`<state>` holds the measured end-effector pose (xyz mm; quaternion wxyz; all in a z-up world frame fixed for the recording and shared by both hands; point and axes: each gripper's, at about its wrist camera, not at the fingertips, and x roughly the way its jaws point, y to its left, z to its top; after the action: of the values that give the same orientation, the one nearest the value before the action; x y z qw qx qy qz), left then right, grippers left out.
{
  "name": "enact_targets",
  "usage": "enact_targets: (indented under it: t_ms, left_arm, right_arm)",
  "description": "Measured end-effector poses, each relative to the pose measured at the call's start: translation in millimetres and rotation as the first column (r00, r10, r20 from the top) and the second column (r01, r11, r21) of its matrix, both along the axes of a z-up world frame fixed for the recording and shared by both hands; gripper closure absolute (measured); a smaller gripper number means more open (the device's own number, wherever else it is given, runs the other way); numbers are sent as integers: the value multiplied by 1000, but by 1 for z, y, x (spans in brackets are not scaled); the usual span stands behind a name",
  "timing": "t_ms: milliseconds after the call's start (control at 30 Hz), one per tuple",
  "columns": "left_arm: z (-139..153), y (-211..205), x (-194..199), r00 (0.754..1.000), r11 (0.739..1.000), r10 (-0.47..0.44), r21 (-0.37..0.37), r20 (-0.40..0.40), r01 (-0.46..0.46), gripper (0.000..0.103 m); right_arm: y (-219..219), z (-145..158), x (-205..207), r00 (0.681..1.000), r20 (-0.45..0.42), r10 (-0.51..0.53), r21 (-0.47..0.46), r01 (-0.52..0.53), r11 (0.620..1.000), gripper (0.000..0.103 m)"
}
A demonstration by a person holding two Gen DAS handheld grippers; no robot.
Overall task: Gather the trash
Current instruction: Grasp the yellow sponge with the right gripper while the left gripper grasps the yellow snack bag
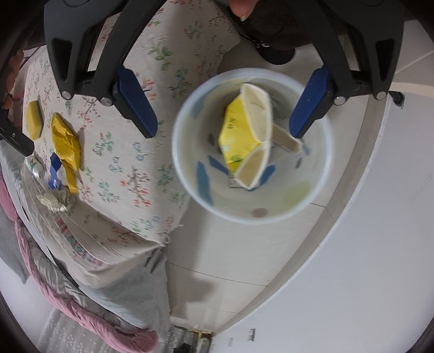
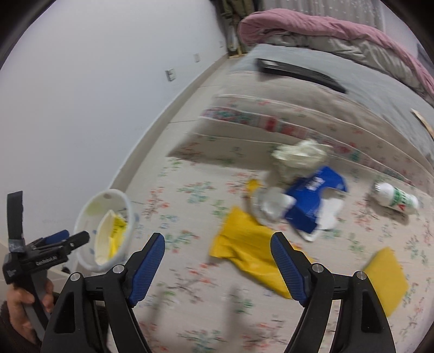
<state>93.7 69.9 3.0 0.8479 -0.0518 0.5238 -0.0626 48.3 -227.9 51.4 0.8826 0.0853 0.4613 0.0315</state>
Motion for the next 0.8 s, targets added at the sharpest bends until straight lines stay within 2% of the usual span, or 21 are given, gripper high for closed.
enact_targets:
  t_ms: [200, 467, 800]
  left_arm:
    - [-1, -35, 2, 998, 998, -64, 7, -6, 64, 6]
    - [-7, -84, 4, 988, 989, -150, 3, -18, 150, 6]
    - [-11, -143, 2, 968, 967, -251, -47, -8, 250, 6]
  right_arm:
    - [-58, -7, -14, 993, 1, -115, 4, 115, 993, 21]
    - [-121, -12, -44, 972, 4, -237, -54, 236, 970, 21]
    - [-178, -23, -77, 948, -39, -317, -146, 308, 940, 19]
